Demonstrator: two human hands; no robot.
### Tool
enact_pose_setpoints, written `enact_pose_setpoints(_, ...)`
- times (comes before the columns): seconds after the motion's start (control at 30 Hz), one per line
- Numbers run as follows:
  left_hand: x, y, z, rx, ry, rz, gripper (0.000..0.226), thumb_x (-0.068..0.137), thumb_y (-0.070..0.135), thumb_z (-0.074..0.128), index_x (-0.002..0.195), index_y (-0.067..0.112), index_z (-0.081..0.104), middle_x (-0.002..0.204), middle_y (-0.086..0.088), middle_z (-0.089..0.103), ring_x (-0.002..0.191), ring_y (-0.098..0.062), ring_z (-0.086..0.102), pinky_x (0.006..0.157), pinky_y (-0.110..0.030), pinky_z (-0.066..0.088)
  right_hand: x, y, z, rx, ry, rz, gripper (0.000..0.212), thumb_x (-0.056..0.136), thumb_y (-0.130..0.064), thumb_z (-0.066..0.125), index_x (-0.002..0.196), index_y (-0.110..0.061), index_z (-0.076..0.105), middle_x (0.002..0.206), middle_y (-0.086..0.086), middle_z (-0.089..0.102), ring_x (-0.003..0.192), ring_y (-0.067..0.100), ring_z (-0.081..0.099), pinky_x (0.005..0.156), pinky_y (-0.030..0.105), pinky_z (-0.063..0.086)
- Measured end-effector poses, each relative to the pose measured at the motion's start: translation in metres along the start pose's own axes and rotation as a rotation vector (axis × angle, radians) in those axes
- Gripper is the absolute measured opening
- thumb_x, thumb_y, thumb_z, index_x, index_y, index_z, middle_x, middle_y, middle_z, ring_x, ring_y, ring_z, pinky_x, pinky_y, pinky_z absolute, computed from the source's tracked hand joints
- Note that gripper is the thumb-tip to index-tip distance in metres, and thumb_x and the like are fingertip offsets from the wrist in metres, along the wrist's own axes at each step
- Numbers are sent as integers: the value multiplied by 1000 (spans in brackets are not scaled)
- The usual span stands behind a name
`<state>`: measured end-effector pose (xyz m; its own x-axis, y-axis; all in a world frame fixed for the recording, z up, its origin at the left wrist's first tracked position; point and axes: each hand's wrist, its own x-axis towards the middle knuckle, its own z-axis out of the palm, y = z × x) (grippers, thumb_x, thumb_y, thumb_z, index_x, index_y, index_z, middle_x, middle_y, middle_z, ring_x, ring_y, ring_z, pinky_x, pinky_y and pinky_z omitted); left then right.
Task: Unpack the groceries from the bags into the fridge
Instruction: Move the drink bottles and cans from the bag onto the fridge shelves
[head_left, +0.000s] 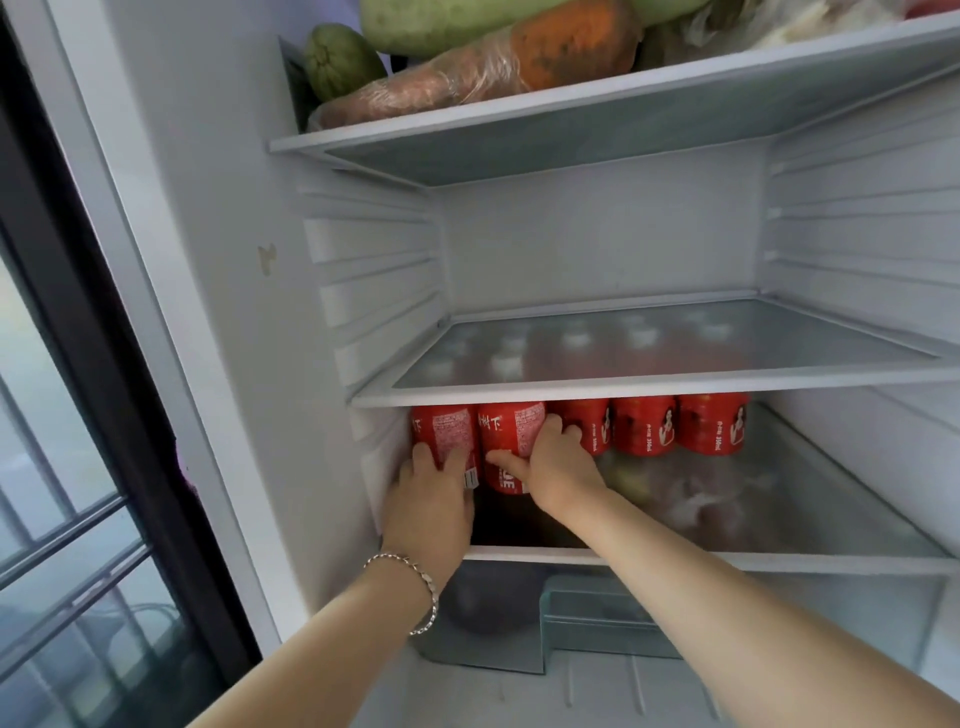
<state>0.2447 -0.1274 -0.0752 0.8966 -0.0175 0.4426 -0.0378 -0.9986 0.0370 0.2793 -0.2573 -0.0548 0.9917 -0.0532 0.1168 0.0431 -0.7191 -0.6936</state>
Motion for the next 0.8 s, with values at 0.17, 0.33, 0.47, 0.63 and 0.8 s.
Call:
enact_pose_setpoints(0.17, 11, 13, -11, 27, -92, -48, 41, 95, 20, 40, 136, 20, 33, 127, -12, 35, 106, -28, 52, 81, -34, 47, 0, -1, 1, 35, -19, 30, 78, 81, -42, 68, 137, -6, 27, 138, 16, 37, 119, 31, 50, 96, 37, 44)
enact_pose_setpoints(0.33, 26, 17, -22, -33, -303, -73, 40, 93, 15, 43, 133, 14, 38, 130, -18, 34, 109, -33, 54, 93, -38, 45, -12, 12, -5, 84, -23, -22, 50, 82, -25, 70, 119, -5, 44, 117, 12, 61, 105, 25, 61, 88, 34, 50)
enact_pose_setpoints(0.47, 8, 10, -22, -17, -419, 51, 44, 92, 15, 43, 135, 16, 37, 138, -14, 31, 113, -32, 49, 98, -36, 43, -34, 9, -5, 72, -52, -63, 16, 86, -14, 60, 101, -12, 54, 96, 3, 62, 84, 21, 64, 75, 31, 54)
enact_pose_setpoints(0.63, -54, 3, -49, -124, -214, 34, 29, 92, 14, 43, 121, 14, 50, 122, -8, 50, 106, -28, 57, 89, -36, 49, -81, -17, -1, 26, -237, -270, 16, 89, -17, 57, 74, -23, 57, 75, -7, 59, 63, 9, 53, 53, 18, 39)
enact_pose_setpoints(0.8, -138, -34, -85, -62, -214, -213, 23, 94, 19, 38, 107, 10, 56, 108, -9, 62, 99, -33, 60, 77, -34, 46, -141, -46, 6, -202, -556, -573, 10, 91, -27, 56, 81, -26, 56, 75, -14, 53, 64, 5, 52, 55, 17, 37)
